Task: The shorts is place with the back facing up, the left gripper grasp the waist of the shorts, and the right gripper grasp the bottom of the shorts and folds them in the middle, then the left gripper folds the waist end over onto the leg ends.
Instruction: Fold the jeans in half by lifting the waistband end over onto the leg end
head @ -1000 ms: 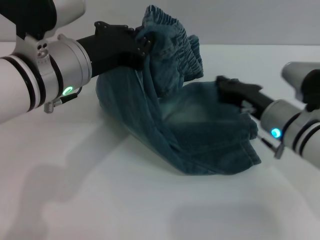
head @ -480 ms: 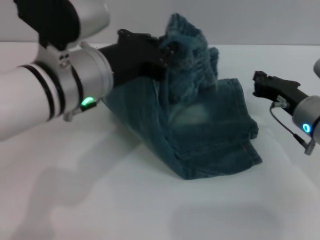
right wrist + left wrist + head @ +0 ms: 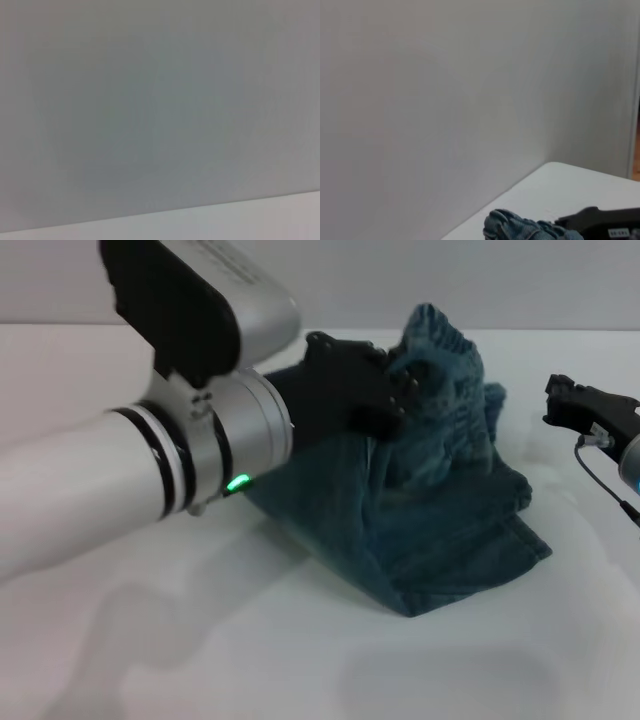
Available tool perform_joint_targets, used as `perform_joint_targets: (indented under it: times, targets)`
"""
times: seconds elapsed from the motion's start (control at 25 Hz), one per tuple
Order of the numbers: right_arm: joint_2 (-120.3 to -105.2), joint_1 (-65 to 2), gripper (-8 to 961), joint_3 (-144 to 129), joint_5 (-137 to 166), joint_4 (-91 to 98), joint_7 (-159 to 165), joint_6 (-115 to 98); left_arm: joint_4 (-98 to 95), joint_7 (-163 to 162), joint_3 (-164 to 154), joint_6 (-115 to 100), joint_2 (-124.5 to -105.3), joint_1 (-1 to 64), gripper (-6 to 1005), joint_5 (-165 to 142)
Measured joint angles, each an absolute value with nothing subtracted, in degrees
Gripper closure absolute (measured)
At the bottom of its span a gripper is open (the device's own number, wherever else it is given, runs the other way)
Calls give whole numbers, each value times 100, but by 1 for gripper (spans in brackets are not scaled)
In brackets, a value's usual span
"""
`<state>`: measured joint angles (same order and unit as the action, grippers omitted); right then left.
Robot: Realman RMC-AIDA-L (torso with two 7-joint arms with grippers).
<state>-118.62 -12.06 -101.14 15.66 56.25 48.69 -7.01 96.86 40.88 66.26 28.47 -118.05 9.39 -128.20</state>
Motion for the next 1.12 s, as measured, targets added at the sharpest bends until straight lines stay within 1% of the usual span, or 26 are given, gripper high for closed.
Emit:
perform_joint_targets:
  times: [0.4,0.48,0.6,0.72,0.84,0.96,1.12]
  targets:
    - [-11865,-1125,871,-10128,1707,5947,4869,-392,9461,4094,6304,2482,-11810,1060,858,-12678]
    - [-11870,-1081,870,-10127,1714,6018,4869,-375,9126,4095,5984,2048,-11816,1199,857,-12579]
    - [-11881,-983,870,-10006,1873,6156,4868,-364,8991,4094,5865,1841,-11819,1249,855,-12529]
    - [-11897,-857,869,-9785,2143,6349,4869,-309,8143,4039,5181,650,-11837,1617,853,-12372]
    - [-11900,-647,869,-9601,2310,6633,4869,-262,8143,4039,5181,650,-11837,1617,852,-12372]
    - [-11901,-451,868,-9490,2409,6874,4869,-242,7796,3893,4914,203,-11841,1801,850,-11757]
    - [-11909,-361,867,-9474,2437,6927,4869,-235,7824,3892,4811,469,-11819,1875,767,-11559]
